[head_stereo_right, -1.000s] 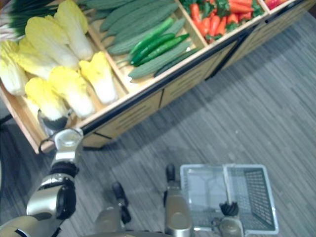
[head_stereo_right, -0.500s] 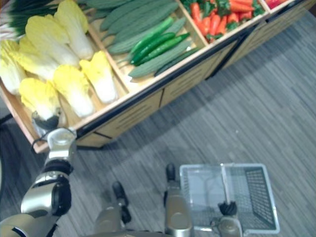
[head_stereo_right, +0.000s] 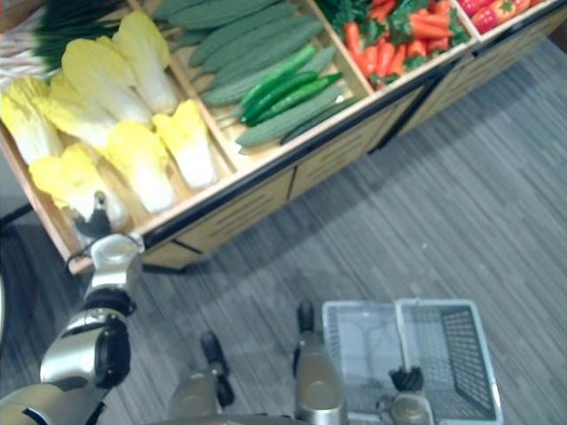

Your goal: Pick vegetable in the basket

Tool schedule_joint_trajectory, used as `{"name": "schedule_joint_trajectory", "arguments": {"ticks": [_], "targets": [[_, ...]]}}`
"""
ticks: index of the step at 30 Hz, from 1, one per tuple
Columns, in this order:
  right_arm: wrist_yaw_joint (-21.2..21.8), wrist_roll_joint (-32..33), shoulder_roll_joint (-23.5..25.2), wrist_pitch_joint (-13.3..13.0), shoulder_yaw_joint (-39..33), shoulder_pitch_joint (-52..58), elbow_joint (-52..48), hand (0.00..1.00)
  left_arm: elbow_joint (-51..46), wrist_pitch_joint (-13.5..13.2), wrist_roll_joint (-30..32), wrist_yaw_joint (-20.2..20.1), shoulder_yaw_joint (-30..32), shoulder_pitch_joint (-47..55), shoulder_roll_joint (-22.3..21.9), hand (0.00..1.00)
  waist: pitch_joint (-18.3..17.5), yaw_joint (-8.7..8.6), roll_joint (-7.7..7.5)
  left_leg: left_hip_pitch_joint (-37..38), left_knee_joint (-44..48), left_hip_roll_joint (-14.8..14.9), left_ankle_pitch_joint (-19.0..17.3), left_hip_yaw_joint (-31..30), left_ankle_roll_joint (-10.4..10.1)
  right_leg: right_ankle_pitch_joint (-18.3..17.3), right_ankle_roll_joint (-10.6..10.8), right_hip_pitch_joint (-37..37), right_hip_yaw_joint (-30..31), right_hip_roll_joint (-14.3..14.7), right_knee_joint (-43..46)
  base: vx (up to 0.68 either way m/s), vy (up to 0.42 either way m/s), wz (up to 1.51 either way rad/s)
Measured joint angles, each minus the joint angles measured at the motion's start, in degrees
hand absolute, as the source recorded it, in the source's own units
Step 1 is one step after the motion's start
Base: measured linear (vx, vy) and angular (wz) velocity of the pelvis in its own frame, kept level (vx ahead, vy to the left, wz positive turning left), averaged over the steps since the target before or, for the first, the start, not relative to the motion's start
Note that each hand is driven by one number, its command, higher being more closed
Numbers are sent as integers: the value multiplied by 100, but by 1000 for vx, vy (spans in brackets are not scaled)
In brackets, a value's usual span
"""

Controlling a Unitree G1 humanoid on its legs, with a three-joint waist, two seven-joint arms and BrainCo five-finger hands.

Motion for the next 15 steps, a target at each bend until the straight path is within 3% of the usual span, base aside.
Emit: {"name": "schedule_joint_trajectory", "arguments": {"ticks": [6,9,11,15], "targets": [[72,-18,16,74,-61,24,40,100,-786,173,80,-176,-557,606,-263,100,-228,-86,-17,65,0,-60,6,-165,9,1,3,201,-189,-86,-61,35,5,16],[98,-23,22,75,-166,89,34,100,-2022,262,810,-310,-980,1235,-272,100,-360,-66,19,78,30,-75,23,-302,32,0,3,302,-290,-117,-63,1,2,16],[101,-26,7,75,-303,198,28,100,-2570,264,1194,-372,-1075,1507,-239,100,-501,38,116,84,29,-76,36,-326,51,-2,1,325,-306,-118,-63,-22,-6,6],[124,-53,-80,77,-346,320,25,100,-3091,270,1657,-416,-1072,1807,-227,100,-666,55,273,98,24,-81,73,-455,83,-13,-7,426,-407,-138,-63,-41,-4,16]]}}
